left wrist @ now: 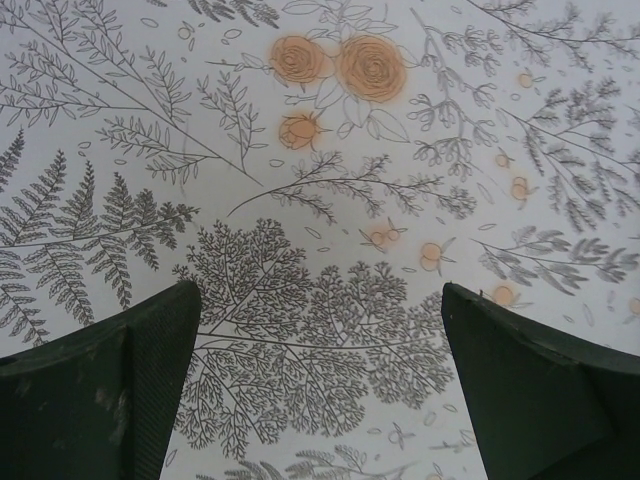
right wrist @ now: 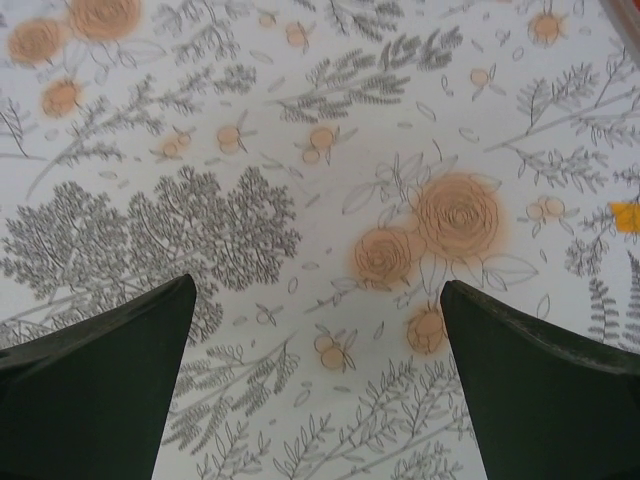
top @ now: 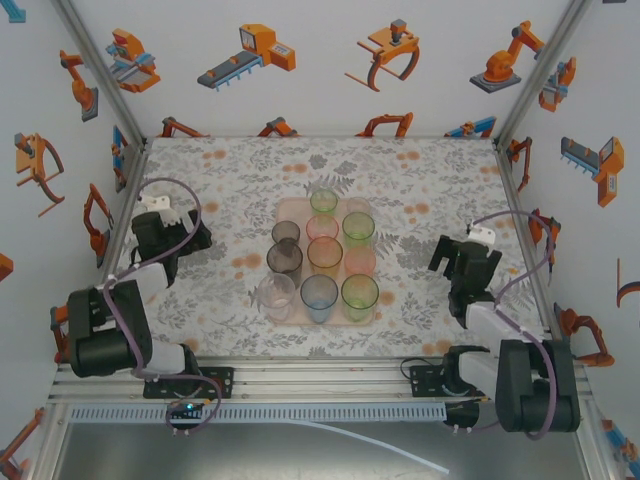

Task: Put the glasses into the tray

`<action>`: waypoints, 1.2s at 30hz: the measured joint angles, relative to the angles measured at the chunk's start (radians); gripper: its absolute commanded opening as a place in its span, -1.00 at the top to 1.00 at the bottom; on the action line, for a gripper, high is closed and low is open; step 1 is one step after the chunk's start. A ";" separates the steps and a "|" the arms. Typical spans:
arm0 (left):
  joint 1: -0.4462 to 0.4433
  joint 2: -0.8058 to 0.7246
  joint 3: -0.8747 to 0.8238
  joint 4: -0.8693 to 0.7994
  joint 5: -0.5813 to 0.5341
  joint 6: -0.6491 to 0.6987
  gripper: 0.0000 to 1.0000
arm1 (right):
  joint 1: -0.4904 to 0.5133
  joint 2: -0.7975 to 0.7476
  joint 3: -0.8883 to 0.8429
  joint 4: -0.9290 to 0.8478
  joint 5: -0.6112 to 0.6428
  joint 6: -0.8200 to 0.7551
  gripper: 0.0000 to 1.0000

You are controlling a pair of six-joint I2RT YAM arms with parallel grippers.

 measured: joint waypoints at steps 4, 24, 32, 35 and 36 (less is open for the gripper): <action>-0.017 0.040 -0.043 0.075 -0.022 0.001 -0.94 | -0.007 0.078 0.001 0.114 -0.005 -0.018 -0.99; -0.131 0.115 -0.098 0.344 -0.145 0.076 -0.94 | -0.032 0.443 0.137 0.393 -0.148 -0.095 -0.99; -0.131 0.115 -0.098 0.340 -0.153 0.075 -0.94 | -0.032 0.443 0.137 0.393 -0.167 -0.101 -0.99; -0.131 0.115 -0.098 0.340 -0.153 0.076 -0.94 | -0.032 0.443 0.137 0.389 -0.171 -0.103 -0.99; -0.131 0.115 -0.098 0.340 -0.153 0.076 -0.94 | -0.032 0.443 0.137 0.389 -0.171 -0.103 -0.99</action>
